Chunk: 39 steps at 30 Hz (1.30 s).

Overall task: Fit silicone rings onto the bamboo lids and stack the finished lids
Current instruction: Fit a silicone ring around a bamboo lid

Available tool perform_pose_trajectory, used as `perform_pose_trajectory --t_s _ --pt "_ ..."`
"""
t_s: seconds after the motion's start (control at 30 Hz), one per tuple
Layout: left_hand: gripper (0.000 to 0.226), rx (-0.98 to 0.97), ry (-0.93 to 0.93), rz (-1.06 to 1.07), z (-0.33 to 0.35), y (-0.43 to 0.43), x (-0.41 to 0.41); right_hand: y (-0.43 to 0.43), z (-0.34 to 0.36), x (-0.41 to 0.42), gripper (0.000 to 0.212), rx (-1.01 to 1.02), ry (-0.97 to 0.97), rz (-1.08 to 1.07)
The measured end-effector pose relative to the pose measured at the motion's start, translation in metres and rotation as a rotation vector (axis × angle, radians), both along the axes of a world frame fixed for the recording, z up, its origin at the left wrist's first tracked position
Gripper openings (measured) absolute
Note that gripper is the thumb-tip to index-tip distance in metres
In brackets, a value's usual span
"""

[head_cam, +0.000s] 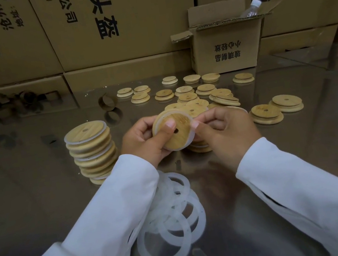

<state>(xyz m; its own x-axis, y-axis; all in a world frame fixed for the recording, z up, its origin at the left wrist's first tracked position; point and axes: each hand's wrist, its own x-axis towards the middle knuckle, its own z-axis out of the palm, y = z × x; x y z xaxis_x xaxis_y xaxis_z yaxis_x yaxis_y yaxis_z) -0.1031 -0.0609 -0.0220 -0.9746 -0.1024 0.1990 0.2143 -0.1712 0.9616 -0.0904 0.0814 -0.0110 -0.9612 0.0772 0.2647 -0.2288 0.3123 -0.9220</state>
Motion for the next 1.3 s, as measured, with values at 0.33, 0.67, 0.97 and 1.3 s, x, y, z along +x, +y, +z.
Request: perform_pose_trajectory --t_s 0.33,0.67,0.97,1.3 --pt "0.011 -0.161 -0.060 -0.066 -0.001 0.000 -0.001 -0.001 -0.009 -0.005 0.013 0.198 0.125 -0.074" --pt "0.011 -0.176 -0.048 -0.113 -0.002 -0.001 -0.001 -0.001 -0.004 -0.006 0.022 0.106 0.068 -0.043" --pt "0.009 -0.138 -0.015 -0.080 -0.002 -0.003 -0.003 -0.003 -0.003 -0.007 0.016 -0.044 0.004 0.009" --pt "0.007 -0.127 -0.009 -0.042 -0.002 -0.006 -0.004 -0.002 -0.003 -0.005 0.015 -0.066 -0.101 0.063"
